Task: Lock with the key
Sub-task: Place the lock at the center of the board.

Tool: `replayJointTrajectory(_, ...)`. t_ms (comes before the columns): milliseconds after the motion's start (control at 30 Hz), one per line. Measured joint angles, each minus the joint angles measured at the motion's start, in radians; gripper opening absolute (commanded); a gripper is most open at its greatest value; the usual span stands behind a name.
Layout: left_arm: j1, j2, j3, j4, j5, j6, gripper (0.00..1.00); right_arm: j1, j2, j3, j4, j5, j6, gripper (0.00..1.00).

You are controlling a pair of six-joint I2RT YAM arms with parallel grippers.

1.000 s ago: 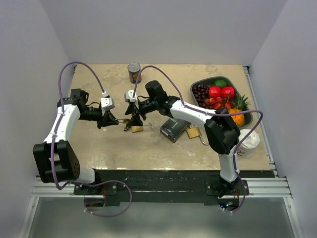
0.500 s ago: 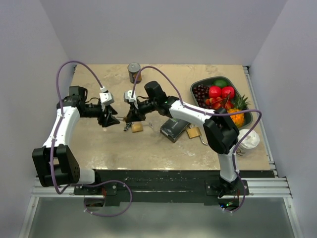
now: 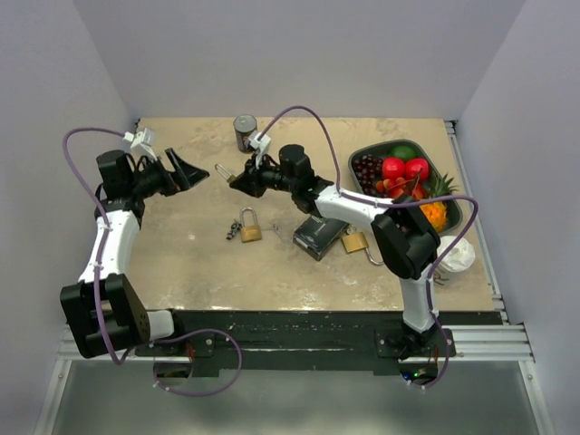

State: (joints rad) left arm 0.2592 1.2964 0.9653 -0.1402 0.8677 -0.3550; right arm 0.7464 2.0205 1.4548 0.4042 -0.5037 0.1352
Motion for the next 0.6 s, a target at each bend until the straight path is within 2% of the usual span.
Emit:
replayJointTrajectory(133,-0.01,-0.006,-0.08,0.116,-0.047,-0.241,0.9,0.026,0.001,0.028,0.032,0.114,0.079,0.0)
replayJointTrajectory(267,-0.035,-0.025,-0.135,0.16,-0.111,-0.371,0.85,0.064,0.002,0.049,0.046,0.174,0.115,0.0)
replayJointTrajectory(467,-0.077,-0.086,-0.162,0.209,-0.176,-0.421,0.78,0.101,0.002,0.049,0.053,0.2,0.138,0.0)
replayJointTrajectory(567,-0.095,-0.097,-0.162,0.224,-0.206,-0.42,0.7,0.106,0.004,0.049,0.058,0.201,0.146,0.0)
replayJointTrajectory(600,-0.099,-0.097,-0.162,0.228,-0.214,-0.421,0.64,0.106,0.004,0.049,0.059,0.201,0.149,0.0)
